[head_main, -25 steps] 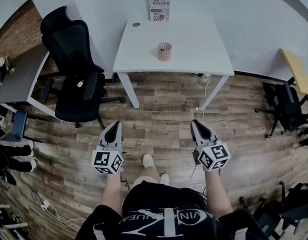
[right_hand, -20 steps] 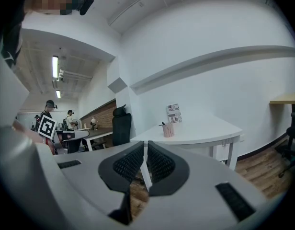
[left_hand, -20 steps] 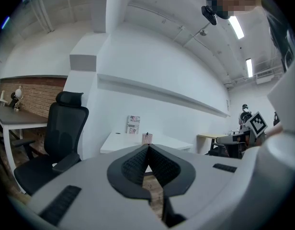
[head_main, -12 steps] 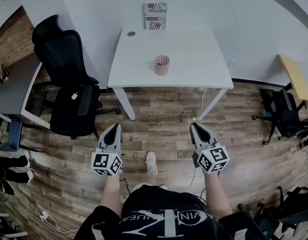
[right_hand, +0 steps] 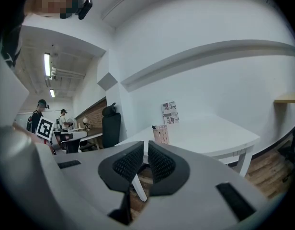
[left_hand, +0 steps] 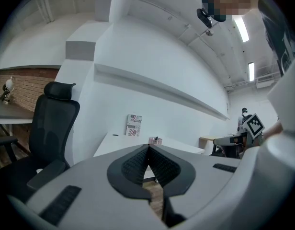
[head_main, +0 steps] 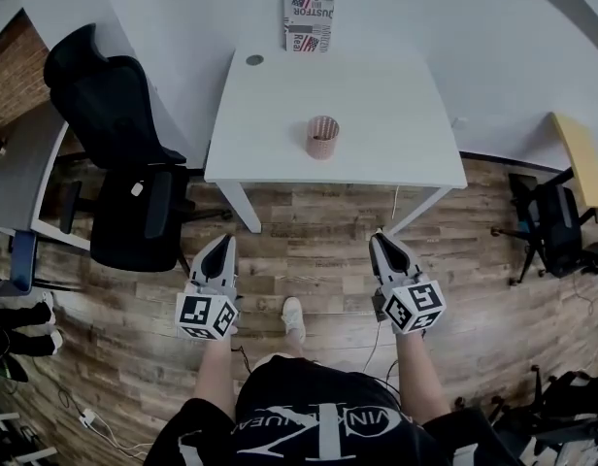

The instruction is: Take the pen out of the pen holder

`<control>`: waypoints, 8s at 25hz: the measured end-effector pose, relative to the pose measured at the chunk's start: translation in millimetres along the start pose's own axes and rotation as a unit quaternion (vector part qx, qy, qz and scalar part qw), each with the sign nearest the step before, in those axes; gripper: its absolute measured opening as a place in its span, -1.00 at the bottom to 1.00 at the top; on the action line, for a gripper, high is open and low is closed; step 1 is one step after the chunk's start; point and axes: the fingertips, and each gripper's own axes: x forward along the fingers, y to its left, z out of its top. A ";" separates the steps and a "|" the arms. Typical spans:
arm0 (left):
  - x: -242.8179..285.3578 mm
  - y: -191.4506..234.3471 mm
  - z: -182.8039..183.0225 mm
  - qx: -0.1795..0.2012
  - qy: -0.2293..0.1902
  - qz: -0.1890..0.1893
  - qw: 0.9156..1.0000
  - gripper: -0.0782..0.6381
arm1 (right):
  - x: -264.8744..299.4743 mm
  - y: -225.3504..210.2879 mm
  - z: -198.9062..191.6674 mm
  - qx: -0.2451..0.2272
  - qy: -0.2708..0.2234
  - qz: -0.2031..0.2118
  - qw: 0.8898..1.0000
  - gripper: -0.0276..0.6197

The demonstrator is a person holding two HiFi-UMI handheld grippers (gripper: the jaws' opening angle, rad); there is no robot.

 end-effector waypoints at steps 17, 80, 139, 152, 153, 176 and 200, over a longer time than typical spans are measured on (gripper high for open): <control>110.5 51.6 -1.4 -0.011 0.017 -0.055 0.998 -0.74 | 98.8 -24.3 9.6 0.022 0.015 -0.016 1.000 -0.52; 240.3 64.9 -39.0 -0.041 0.054 -0.044 0.997 -0.74 | 296.0 -8.7 19.0 -0.327 0.098 0.134 0.930 -0.59; 232.1 64.5 14.1 -0.006 0.014 -0.036 0.999 -0.74 | 246.1 -55.9 125.0 -0.168 -0.021 0.036 0.985 -0.74; 231.1 62.9 28.4 0.000 0.002 -0.037 0.999 -0.74 | 227.6 -71.5 137.1 -0.161 -0.034 0.006 0.986 -0.74; 231.2 63.1 29.3 0.001 0.002 -0.037 0.999 -0.74 | 226.1 -73.5 136.6 -0.161 -0.033 0.003 0.986 -0.74; 219.6 78.8 45.8 0.022 -0.005 -0.024 0.999 -0.74 | 190.3 -95.4 118.8 -0.145 -0.018 -0.045 0.988 -0.74; 201.9 96.9 60.7 0.029 -0.020 -0.006 0.999 -0.74 | 170.5 -105.7 108.5 -0.134 -0.012 -0.073 0.988 -0.74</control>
